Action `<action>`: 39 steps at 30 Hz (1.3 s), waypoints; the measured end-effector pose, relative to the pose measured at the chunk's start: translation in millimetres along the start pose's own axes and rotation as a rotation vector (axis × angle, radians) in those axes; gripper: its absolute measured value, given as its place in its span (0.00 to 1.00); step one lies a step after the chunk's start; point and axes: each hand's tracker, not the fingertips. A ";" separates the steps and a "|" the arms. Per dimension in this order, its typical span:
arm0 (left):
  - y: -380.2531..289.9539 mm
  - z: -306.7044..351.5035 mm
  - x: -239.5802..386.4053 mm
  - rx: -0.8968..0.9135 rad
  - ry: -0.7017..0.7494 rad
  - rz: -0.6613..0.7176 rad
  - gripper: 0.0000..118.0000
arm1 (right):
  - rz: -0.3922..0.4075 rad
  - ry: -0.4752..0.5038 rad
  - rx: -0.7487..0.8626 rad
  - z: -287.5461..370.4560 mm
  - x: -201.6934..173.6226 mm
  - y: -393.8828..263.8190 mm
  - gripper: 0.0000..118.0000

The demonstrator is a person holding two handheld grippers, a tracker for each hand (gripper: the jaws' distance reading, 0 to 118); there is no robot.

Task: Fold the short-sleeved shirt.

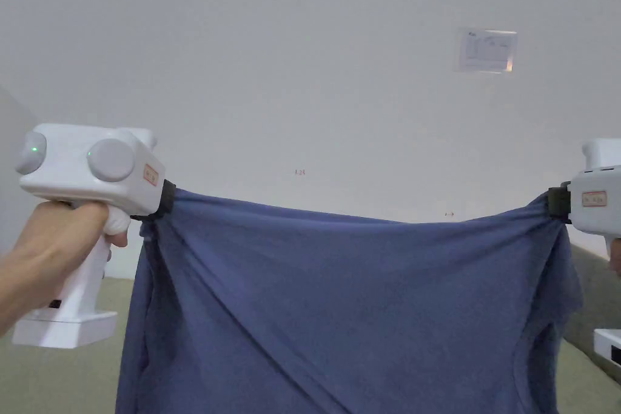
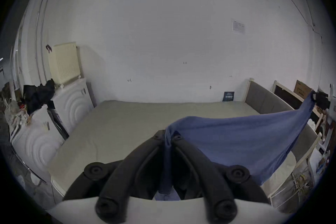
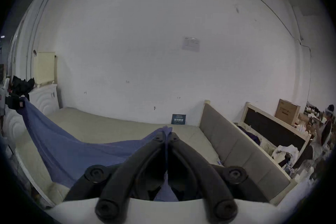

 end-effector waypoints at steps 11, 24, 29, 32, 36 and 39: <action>33.4 -36.5 -4.9 0.045 0.080 0.009 0.05 | -0.017 0.021 0.002 -63.5 -18.1 35.1 0.00; 110.0 -149.7 1.7 0.083 0.187 0.030 0.05 | 0.023 0.005 0.049 -179.2 -44.4 100.3 0.00; 128.0 -196.3 9.8 0.094 0.214 0.015 0.05 | 0.064 -0.029 0.055 -227.4 -55.7 108.8 0.00; 127.2 -220.5 17.5 0.094 0.239 -0.003 0.05 | 0.064 -0.044 0.057 -253.7 -60.1 107.8 0.00; 110.9 -258.7 23.5 0.070 0.258 -0.046 0.05 | 0.103 -0.069 0.022 -289.2 -67.1 88.2 0.00; 90.4 -290.5 26.6 0.040 0.252 -0.025 0.05 | 0.089 -0.064 -0.007 -312.2 -71.1 65.1 0.00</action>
